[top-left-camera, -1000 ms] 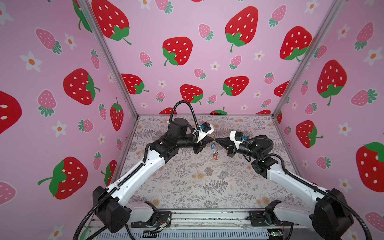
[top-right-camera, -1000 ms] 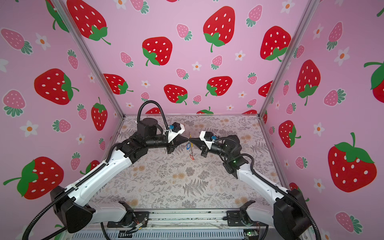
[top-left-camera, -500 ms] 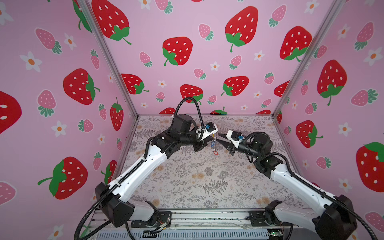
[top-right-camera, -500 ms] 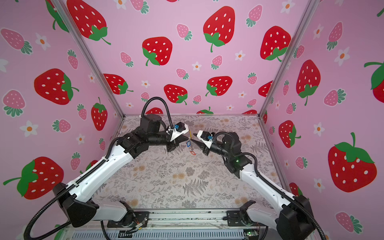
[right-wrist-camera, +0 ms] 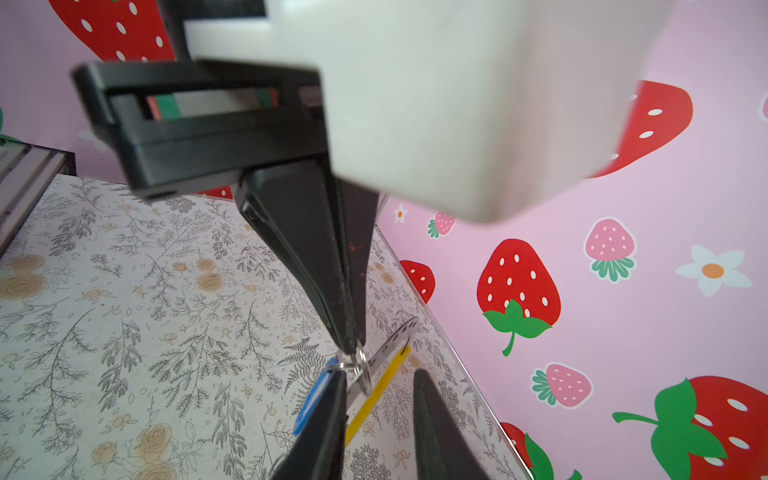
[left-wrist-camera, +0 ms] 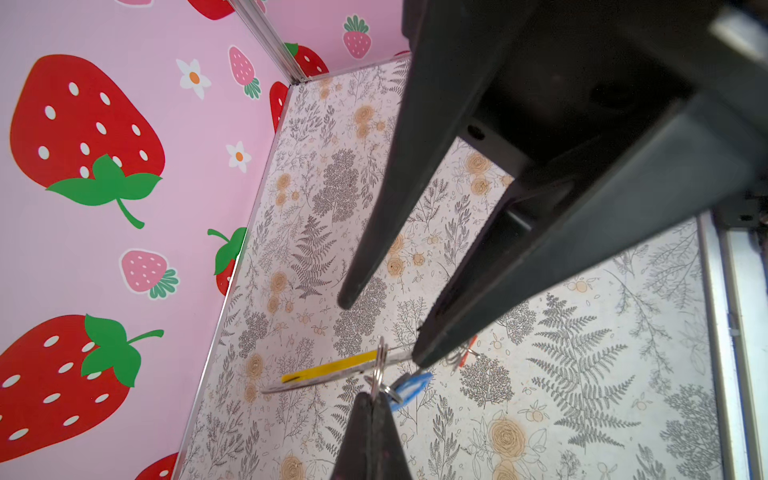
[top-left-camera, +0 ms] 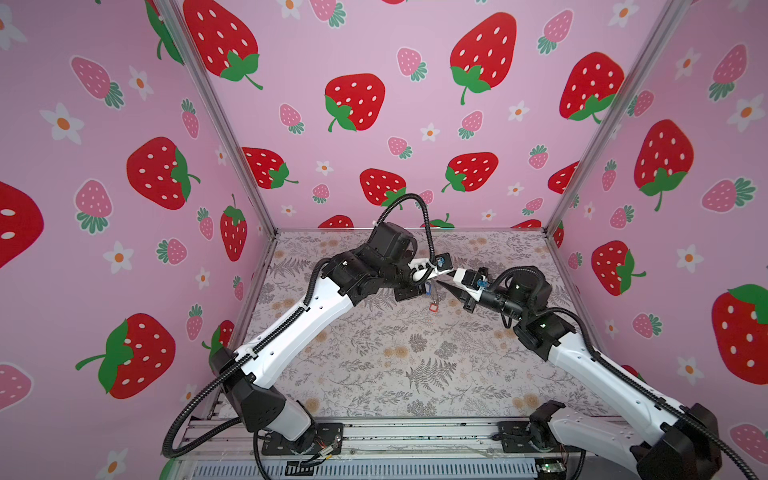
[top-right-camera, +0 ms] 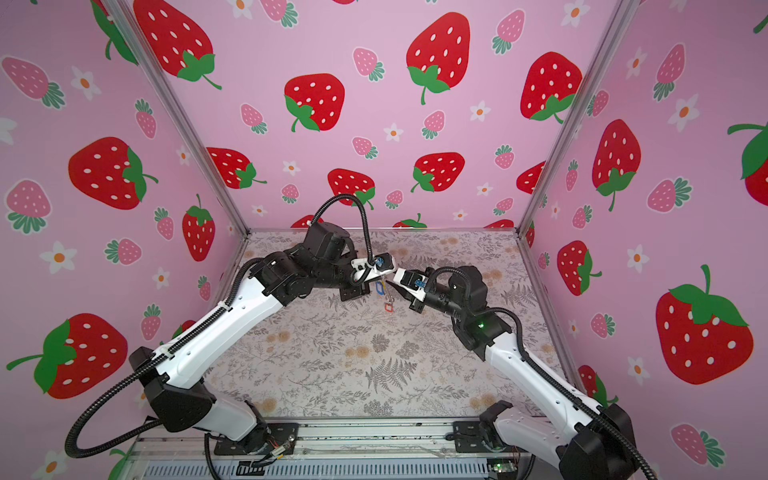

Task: Put the keys on the keyring

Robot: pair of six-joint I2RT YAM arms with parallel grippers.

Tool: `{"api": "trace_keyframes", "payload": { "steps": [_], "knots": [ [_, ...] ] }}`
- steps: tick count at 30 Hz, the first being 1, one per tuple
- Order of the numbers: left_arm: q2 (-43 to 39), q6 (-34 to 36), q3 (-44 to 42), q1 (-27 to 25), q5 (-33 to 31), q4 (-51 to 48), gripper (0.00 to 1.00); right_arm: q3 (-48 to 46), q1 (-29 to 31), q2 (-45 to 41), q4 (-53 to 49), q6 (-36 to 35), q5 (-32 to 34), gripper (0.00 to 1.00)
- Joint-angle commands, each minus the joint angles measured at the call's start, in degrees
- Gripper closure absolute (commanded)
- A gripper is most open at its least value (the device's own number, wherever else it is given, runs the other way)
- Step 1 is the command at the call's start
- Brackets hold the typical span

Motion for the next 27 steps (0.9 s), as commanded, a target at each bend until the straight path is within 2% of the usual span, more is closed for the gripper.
{"api": "trace_keyframes", "payload": {
  "steps": [1,14,22,27],
  "knots": [
    [0.02,2.76,3.92,-0.71,-1.85,-2.97,1.0,-0.59,0.19,-0.04,2.21,-0.19,-2.28,0.72],
    [1.92,2.72,7.2,-1.98,-1.89,-4.72,1.0,-2.21,0.44,1.7,8.23,3.1,-3.39,0.79],
    [2.56,2.33,7.98,-2.03,-1.84,-4.95,1.0,-3.36,0.45,1.07,10.04,3.69,-2.81,0.79],
    [2.57,2.1,8.18,-2.13,-1.65,-4.86,1.0,-3.45,0.58,1.46,10.05,3.73,-2.54,0.87]
  ]
}}
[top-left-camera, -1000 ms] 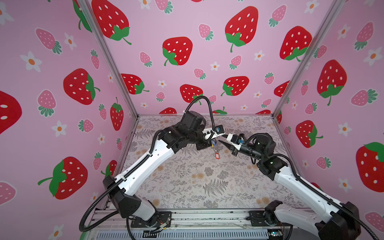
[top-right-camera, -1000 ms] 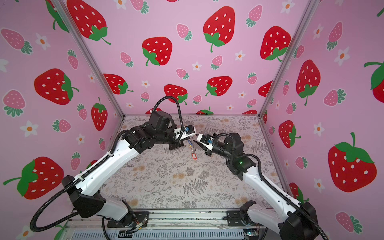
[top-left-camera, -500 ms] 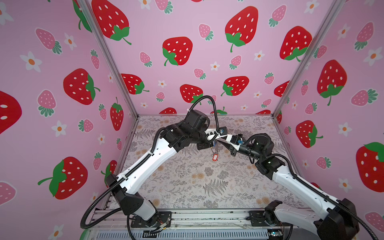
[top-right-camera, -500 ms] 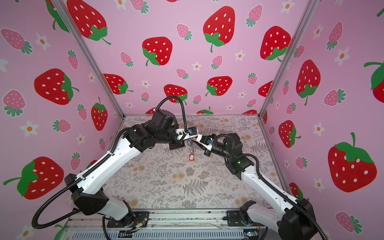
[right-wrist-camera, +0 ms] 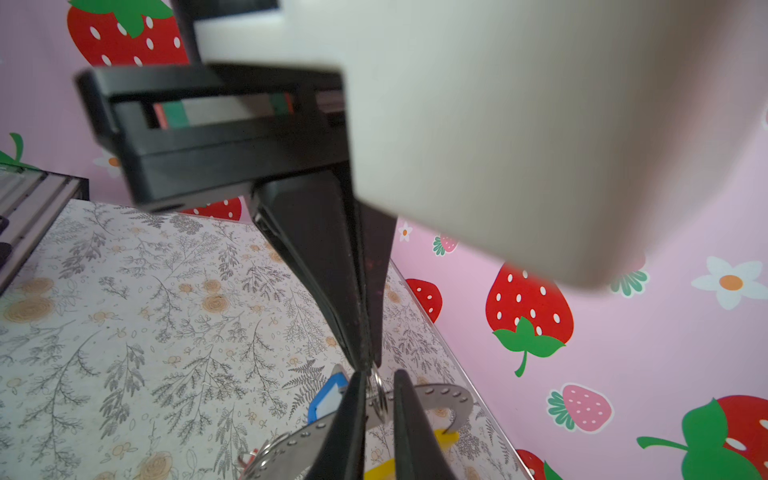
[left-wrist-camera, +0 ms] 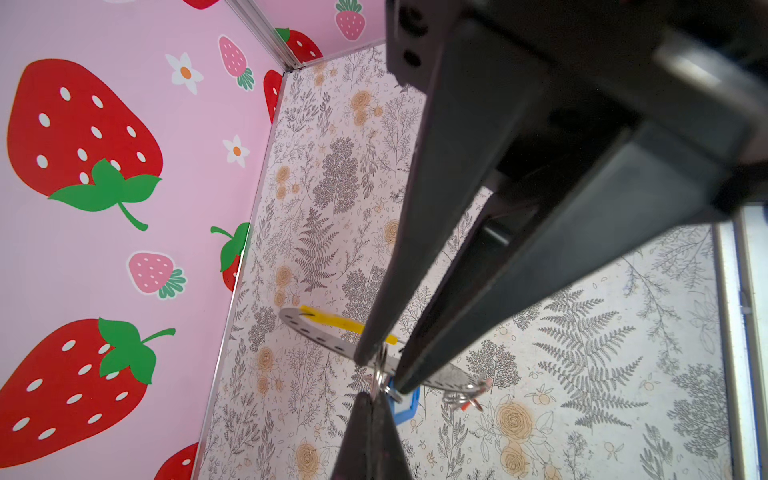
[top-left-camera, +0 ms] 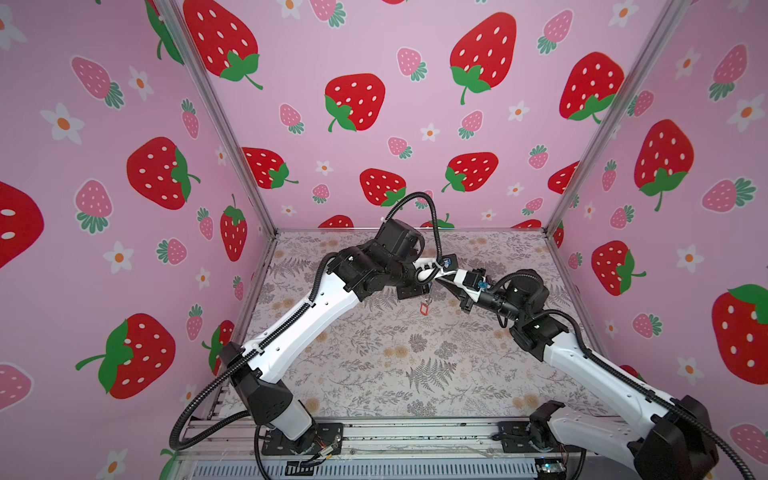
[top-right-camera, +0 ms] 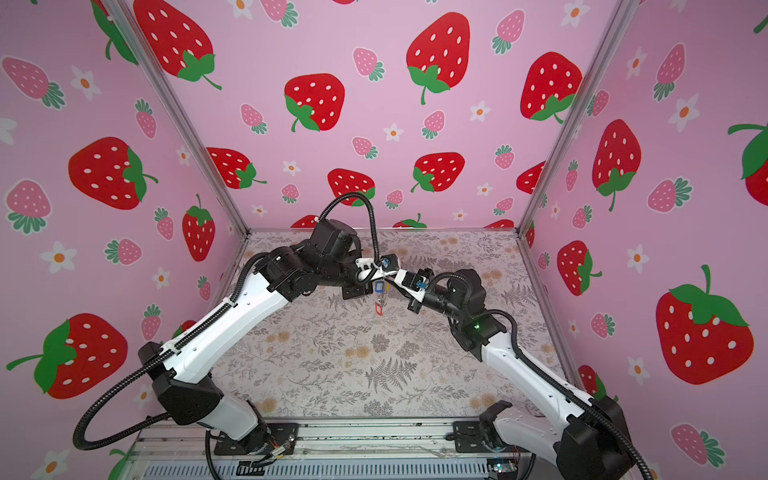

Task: Put the keys on the keyring

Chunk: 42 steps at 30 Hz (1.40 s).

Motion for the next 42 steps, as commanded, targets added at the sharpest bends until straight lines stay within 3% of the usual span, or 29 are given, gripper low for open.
{"api": "trace_keyframes", "payload": {
  "steps": [1,7,13,34,42],
  "knots": [
    [-0.23,0.61,2.67,-0.5,0.75,-0.73,1.0,-0.52,0.27,-0.04,1.51,0.02,-0.17,0.88],
    [-0.8,0.36,2.67,-0.47,2.4,-0.41,1.0,-0.14,0.34,0.51,0.78,0.02,0.16,0.89],
    [-1.43,0.35,2.28,-0.36,3.28,-0.19,1.0,-0.35,0.34,0.4,0.92,0.02,1.16,0.83],
    [-2.88,-0.19,0.56,0.81,5.93,0.55,1.0,-2.38,0.34,-1.24,3.87,1.28,1.53,0.84],
    [-2.56,0.0,0.3,0.78,4.73,0.34,1.0,-2.28,0.34,-1.79,5.38,2.14,-0.78,0.77]
  ]
}}
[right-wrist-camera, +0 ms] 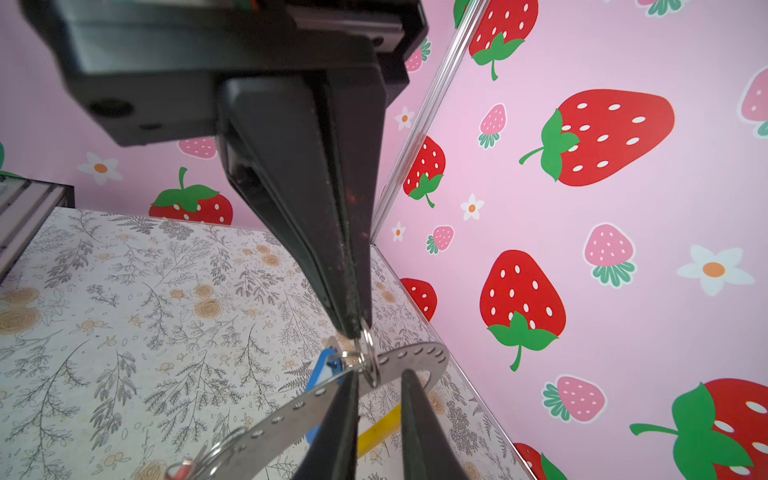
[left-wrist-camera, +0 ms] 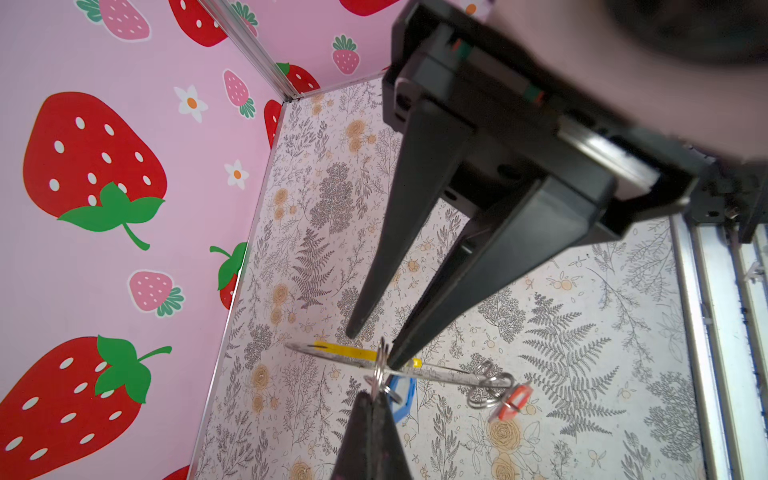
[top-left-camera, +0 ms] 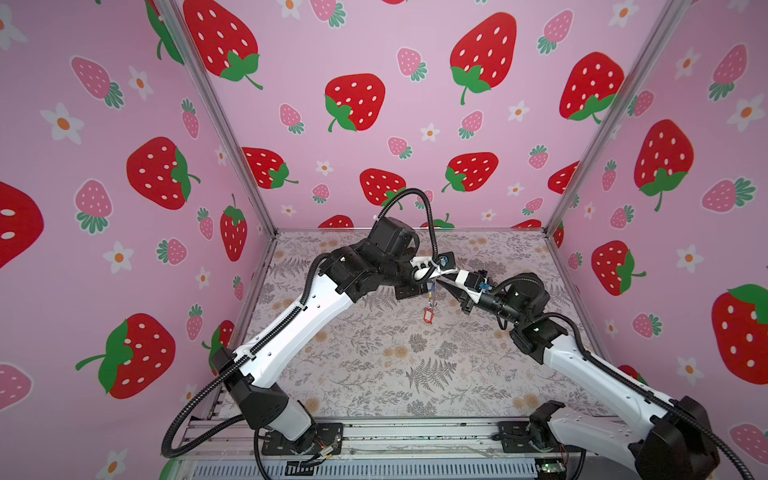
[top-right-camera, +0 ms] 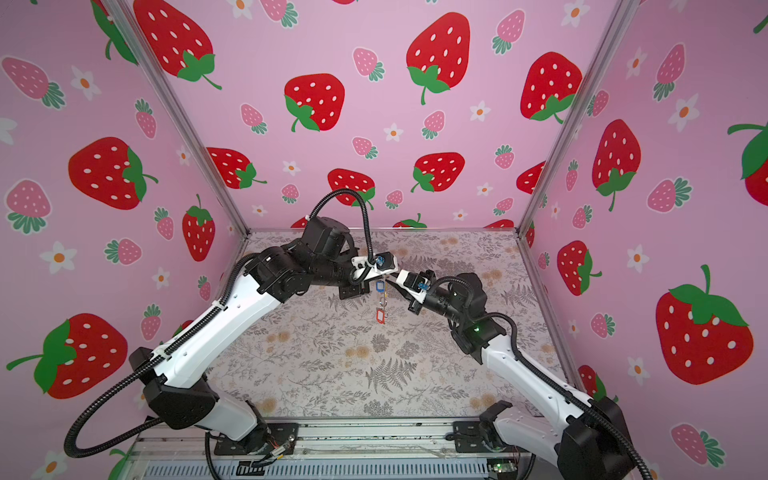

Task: Put the keys on the keyring

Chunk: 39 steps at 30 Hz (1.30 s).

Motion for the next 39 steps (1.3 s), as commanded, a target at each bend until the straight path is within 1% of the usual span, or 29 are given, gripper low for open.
{"api": "trace_keyframes", "payload": {
  "steps": [1,4,18,23,25,26,28,30,31,32,35,39],
  "knots": [
    [-0.59,0.43,0.36,0.15,0.7,0.27,1.0,-0.13,0.34,-0.92,2.37,1.04,-2.17,0.76],
    [-0.26,0.38,0.6,0.19,0.93,0.17,1.0,-0.16,0.34,-0.27,2.82,1.45,-2.57,0.76],
    [0.22,0.44,1.04,0.11,0.83,-0.33,1.0,-0.03,0.34,0.51,4.98,3.05,-3.92,0.9],
    [0.25,0.26,1.23,0.12,1.5,-0.33,1.0,-0.44,0.34,0.76,6.35,4.18,-4.04,1.0],
    [0.01,-0.15,0.98,0.12,1.94,0.28,1.0,-0.95,0.34,0.74,7.75,4.91,-3.83,1.0],
    [-0.2,-0.58,0.51,0.19,1.94,1.03,0.98,-1.27,0.34,0.72,8.64,5.51,-3.59,1.0],
    [-1.17,-1.63,-1.22,0.6,2.21,3.17,0.81,-1.63,0.34,0.72,10.51,6.97,-3.33,1.0],
    [-2.89,-3.46,-3.98,1.54,2.96,6.62,0.69,-2.05,0.38,0.79,12.71,8.69,-3.34,1.0],
    [-4.05,-4.59,-6.22,2.29,3.57,8.61,0.65,-2.28,0.34,0.85,14.1,9.67,-3.24,1.0],
    [-5.22,-5.78,-8.18,3.02,4.5,10.72,0.64,-2.55,0.34,0.99,15.45,10.66,-3.3,1.0],
    [-8.47,-10.25,-13.58,5.11,7.06,16.16,0.63,-2.88,0.34,1.33,18.26,12.77,-3.24,1.0],
    [-11.43,-13.76,-18.77,6.28,9.55,21.17,0.63,-2.53,0.34,1.74,19.71,13.56,-3.58,1.0]
  ]
}}
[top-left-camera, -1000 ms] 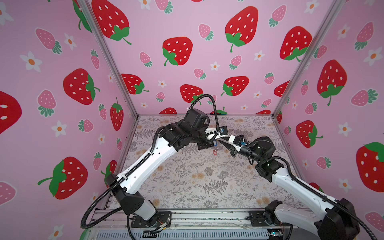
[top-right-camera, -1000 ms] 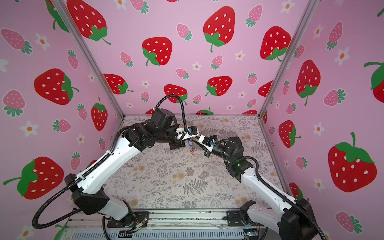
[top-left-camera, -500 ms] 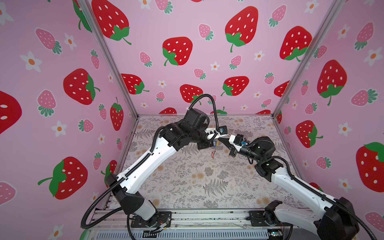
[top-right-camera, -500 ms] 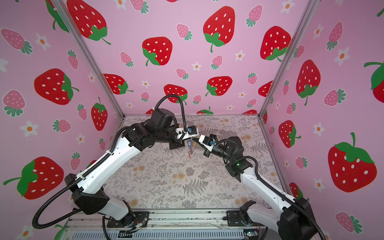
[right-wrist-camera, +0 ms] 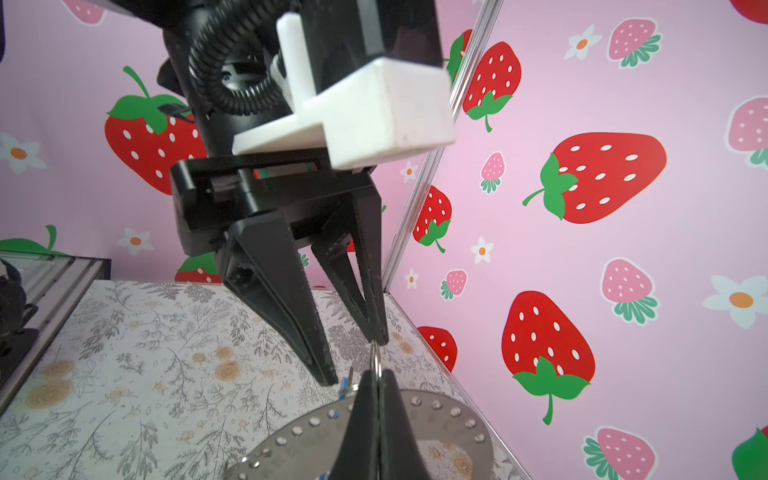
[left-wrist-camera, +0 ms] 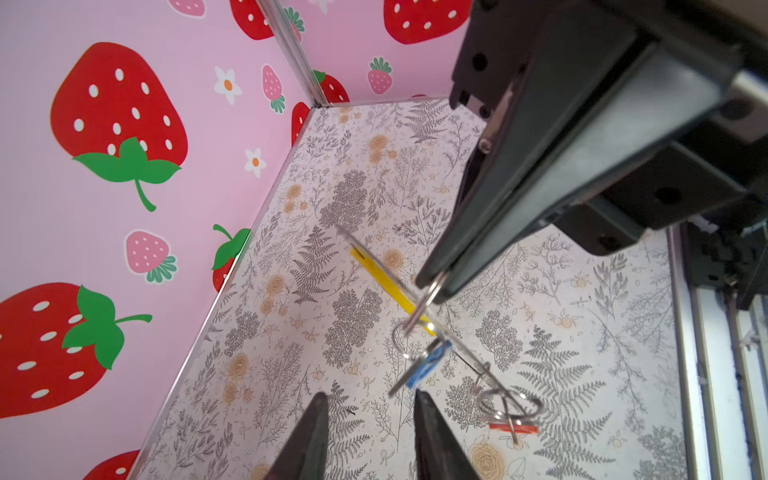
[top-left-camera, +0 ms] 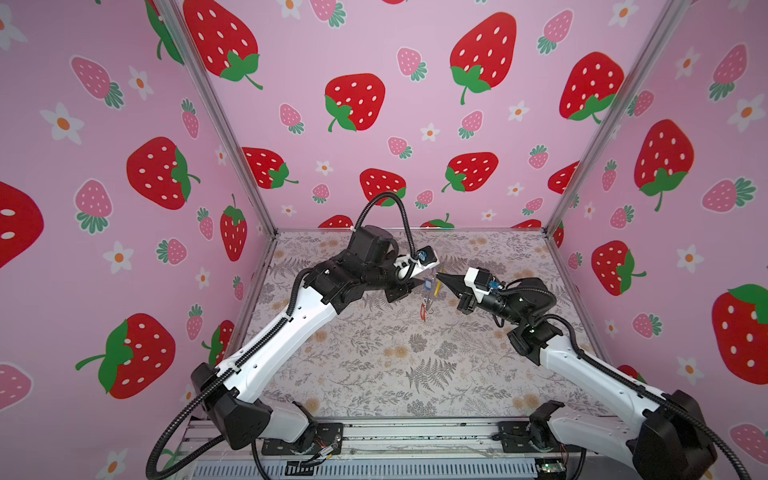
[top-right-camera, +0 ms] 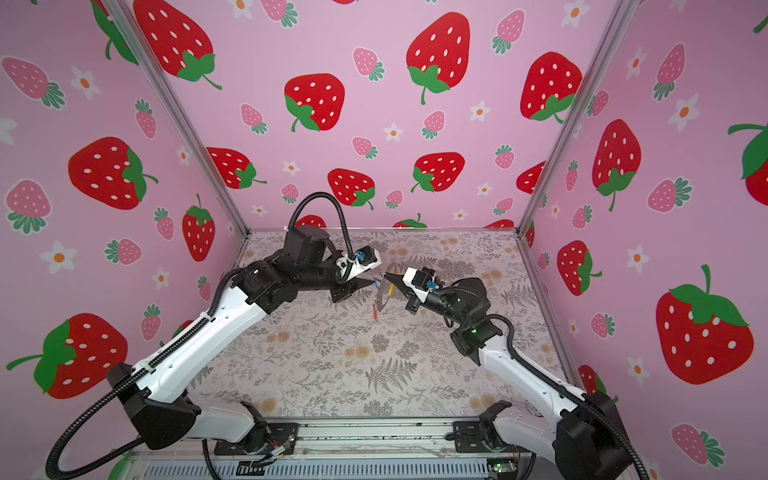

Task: Put the keys on the keyring

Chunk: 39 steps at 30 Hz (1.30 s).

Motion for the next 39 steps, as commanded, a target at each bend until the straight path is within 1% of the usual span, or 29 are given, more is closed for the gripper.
{"api": "trace_keyframes", "payload": {
  "steps": [1,2,4,10,16,20,22,23,24,33,39],
  "knots": [
    [-2.37,-4.2,-2.52,0.49,4.53,7.42,0.63,0.02,0.34,0.28,5.56,2.78,-0.93,1.0],
    [-2.54,-4.76,-2.99,0.52,5.05,8.26,0.63,0.15,0.34,0.57,5.75,3.04,-1.07,1.0],
    [-2.31,-5.22,-2.97,0.53,7.25,8.57,0.68,0.2,0.34,0.9,6.5,3.65,-1.19,1.0],
    [-1.19,-4.9,-2.86,0.59,10.78,7.84,0.74,0.05,0.34,1.26,9.22,5.64,-1.09,1.0],
    [-0.69,-4.06,-2.74,0.6,11.41,7.02,0.8,0.16,0.34,1.22,10.78,6.78,-1.1,1.0],
    [-0.3,-3.37,-2.56,0.59,13.25,7.08,0.9,0.14,0.34,1.8,12.16,8.02,-2.13,1.0],
    [-0.01,-3.08,-2.21,0.64,13.69,6.74,0.93,-0.04,0.34,2.09,12.92,8.86,-2.74,1.0],
    [0.17,-2.72,-1.99,0.6,14.21,6.37,0.98,-0.15,0.34,2.32,13.36,9.21,-2.92,1.0],
    [0.3,-2.48,-1.82,0.6,14.56,6.1,1.0,-0.28,0.34,2.35,13.61,9.56,-3.15,1.0],
    [1.43,-0.44,-0.52,0.6,19.65,3.48,1.0,-1.28,0.34,3.02,16.66,11.64,-3.52,1.0],
    [2.16,0.19,0.8,0.42,20.52,2.61,1.0,-1.39,0.42,3.14,14.63,10.25,-2.76,1.0]
  ]
}}
